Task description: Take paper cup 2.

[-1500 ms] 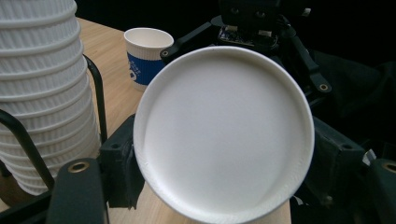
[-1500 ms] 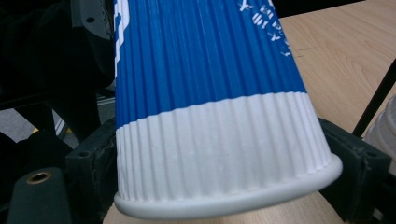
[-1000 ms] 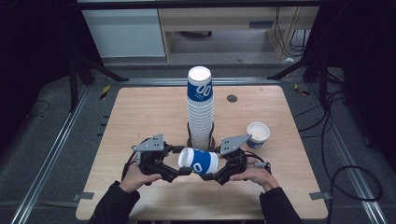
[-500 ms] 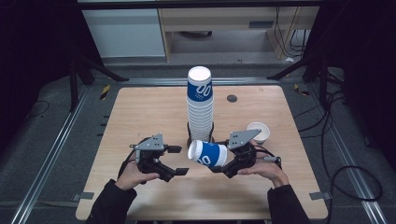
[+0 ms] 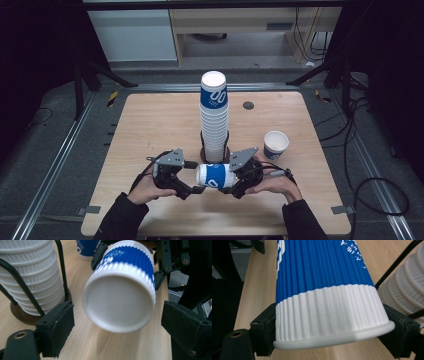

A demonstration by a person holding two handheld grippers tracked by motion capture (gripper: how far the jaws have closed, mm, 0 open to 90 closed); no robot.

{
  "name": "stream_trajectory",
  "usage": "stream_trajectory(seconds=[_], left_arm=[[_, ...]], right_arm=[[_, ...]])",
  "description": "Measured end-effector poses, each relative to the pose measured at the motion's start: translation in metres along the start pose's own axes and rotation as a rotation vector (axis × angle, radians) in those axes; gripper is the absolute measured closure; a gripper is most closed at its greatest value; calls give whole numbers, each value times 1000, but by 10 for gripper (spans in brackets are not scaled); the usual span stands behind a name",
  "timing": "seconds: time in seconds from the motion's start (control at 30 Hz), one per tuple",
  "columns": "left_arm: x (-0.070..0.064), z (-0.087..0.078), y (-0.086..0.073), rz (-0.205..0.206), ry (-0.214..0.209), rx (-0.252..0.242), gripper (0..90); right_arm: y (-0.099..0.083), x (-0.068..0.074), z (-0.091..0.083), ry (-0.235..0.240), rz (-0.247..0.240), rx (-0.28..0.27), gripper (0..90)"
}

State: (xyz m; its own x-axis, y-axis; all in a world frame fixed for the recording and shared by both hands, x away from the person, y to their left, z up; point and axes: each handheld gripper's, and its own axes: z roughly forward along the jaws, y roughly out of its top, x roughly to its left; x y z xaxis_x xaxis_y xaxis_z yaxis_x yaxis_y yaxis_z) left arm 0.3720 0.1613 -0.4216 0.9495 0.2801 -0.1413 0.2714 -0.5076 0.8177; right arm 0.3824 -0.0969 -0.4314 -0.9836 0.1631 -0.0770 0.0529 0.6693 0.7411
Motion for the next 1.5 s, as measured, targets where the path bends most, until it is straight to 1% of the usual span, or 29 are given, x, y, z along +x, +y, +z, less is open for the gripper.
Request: stream_trajectory(seconds=[0.07, 0.13, 0.27, 0.33, 0.43, 0.5, 0.6, 0.7, 0.9, 0.97, 1.03, 1.1, 1.2, 1.33, 1.4, 1.5], left_arm=[[-1, 2, 0, 7, 0, 16, 108], [-1, 5, -1, 10, -3, 34, 108], [-2, 9, -2, 12, -20, 48, 115], [-2, 10, -2, 11, -31, 55, 128], [-2, 12, -3, 16, -31, 60, 166], [-2, 12, -3, 17, -40, 55, 182], [-2, 11, -3, 25, -52, 53, 242], [-2, 12, -3, 26, -59, 56, 250], [-1, 11, -3, 33, -53, 49, 253], [-1, 10, -3, 30, -53, 42, 254], [-1, 9, -3, 28, -50, 35, 253], [1, 7, -3, 30, -35, 42, 253], [3, 4, -4, 23, -28, 30, 253], [6, -2, -5, 20, -12, 14, 253], [8, -6, -5, 17, -1, -7, 253], [12, -13, -5, 8, 15, -56, 253]], right_arm=[[1, 1, 4, 0, -14, 13, 154], [3, 3, 7, 7, -24, 14, 154], [6, 8, 10, 20, -40, 18, 154], [7, 9, 12, 24, -48, 21, 154], [7, 10, 13, 27, -49, 25, 154], [7, 10, 13, 29, -48, 30, 154], [7, 10, 14, 28, -49, 39, 151], [6, 10, 14, 35, -47, 43, 148], [6, 10, 15, 31, -48, 38, 140], [6, 9, 14, 27, -38, 36, 134], [6, 8, 13, 27, -40, 23, 122], [7, 7, 11, 28, -18, 11, 94], [8, 4, 2, 19, 2, -39, 89], [7, -1, -13, -15, 32, -98, 84], [5, -4, -20, -33, 52, -120, 84], [1, -7, -29, -48, 76, -157, 84]])
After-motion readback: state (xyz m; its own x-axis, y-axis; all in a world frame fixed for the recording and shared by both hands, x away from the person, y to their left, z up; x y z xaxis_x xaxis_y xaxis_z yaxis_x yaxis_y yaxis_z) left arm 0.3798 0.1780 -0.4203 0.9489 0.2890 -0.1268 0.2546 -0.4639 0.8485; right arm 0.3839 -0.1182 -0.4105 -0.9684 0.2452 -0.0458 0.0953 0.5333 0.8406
